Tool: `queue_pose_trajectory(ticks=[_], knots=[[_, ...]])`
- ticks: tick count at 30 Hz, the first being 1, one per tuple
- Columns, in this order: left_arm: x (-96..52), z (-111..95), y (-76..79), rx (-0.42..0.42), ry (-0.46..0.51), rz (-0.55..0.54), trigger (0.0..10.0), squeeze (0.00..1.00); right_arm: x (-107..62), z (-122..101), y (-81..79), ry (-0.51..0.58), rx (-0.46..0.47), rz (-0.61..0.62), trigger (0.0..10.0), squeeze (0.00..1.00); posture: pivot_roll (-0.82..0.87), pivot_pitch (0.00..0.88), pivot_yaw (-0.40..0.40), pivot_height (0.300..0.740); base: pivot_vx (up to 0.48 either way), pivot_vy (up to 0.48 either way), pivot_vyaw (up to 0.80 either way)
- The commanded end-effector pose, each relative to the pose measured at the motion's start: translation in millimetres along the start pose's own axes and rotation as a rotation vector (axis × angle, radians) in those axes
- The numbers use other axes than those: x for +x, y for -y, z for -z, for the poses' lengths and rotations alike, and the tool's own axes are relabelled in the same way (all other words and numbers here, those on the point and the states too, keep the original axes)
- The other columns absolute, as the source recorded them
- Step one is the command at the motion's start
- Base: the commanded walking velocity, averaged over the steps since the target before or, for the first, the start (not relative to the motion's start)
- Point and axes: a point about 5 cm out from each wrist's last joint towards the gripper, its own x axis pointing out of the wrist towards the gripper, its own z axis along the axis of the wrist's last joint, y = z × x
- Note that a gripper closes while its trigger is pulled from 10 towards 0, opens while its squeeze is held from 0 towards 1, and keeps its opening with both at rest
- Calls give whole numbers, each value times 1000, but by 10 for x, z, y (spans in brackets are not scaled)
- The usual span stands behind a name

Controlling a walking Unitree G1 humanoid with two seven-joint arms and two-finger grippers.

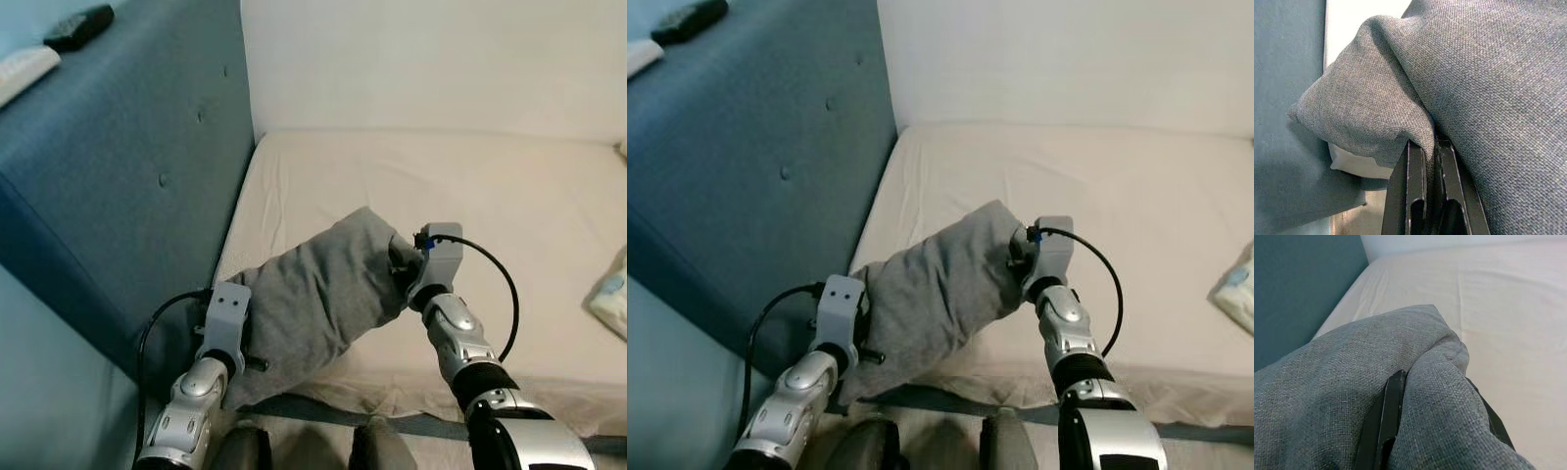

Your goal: Clean up the room

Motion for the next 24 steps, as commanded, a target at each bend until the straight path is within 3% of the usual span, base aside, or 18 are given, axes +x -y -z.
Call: queue_pose_trajectory(ticks=[1, 12, 19, 24], knots=[[23, -171, 148, 31, 70, 84, 10000, 0, -6, 82, -123, -18, 14, -48, 10000, 0, 90, 209, 21, 630, 0, 0, 0], [9, -172, 133, 50, 56, 99, 10000, 0, -20, 96, -115, -12, 18, -40, 10000, 0, 104, 203, 44, 630, 0, 0, 0], [21, -189, 47, 46, 39, 68, 10000, 0, -8, 50, -110, 14, 29, -35, 10000, 0, 111, 222, 58, 630, 0, 0, 0], [71, -375, -178, 55, 58, 5, 10000, 0, 118, -203, -143, 57, -4, -82, 10000, 0, 126, 325, 65, 630, 0, 0, 0]])
